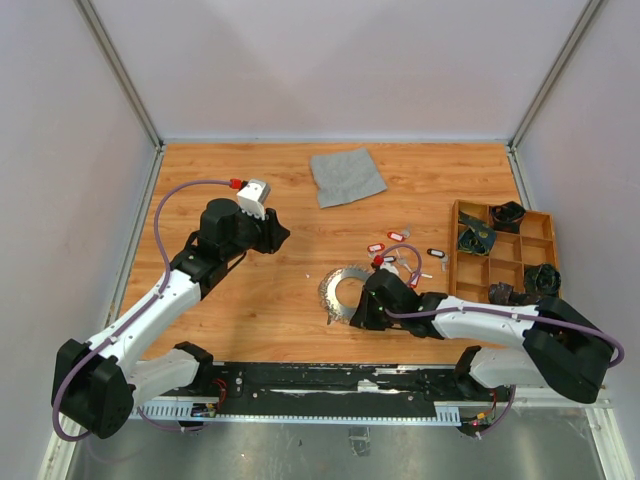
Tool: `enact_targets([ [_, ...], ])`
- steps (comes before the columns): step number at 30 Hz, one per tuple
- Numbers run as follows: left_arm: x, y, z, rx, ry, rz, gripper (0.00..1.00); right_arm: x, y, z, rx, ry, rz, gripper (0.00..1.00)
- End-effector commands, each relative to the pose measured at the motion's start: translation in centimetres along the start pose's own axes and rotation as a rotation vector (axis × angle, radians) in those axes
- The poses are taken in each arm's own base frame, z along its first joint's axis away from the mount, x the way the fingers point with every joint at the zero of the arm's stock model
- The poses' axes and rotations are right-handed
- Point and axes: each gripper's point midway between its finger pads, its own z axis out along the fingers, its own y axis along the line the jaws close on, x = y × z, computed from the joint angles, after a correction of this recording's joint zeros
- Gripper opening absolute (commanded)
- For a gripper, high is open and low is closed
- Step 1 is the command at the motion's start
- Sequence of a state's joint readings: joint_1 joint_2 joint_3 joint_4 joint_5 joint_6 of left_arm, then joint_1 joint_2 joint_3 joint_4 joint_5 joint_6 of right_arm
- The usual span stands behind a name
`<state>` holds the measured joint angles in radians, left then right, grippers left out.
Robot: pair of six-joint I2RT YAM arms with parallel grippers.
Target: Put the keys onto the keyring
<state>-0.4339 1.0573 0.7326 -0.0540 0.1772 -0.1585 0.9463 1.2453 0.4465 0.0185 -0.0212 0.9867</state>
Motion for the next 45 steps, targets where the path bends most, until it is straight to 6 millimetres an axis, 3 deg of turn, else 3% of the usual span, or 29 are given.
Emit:
enact_targets([
  [1,-2.4,-0.2,-0.4,0.005,-0.071,0.018,0.42,-0.7,0.2,0.2,-0.022,-0.03,0.07,0.16],
  [17,-2.4,-0.2,-0.5,0.005,-0.072,0.016,0.42,-1.8,0.6,-0.5,-0.068,-0.095,0.108,0.19],
  [45,-2.3,-0.1,-0.4,0.003,-0.069,0.017,0.42,-0.9,0.4,1.1,-0.069,-0.048,0.123,0.19],
])
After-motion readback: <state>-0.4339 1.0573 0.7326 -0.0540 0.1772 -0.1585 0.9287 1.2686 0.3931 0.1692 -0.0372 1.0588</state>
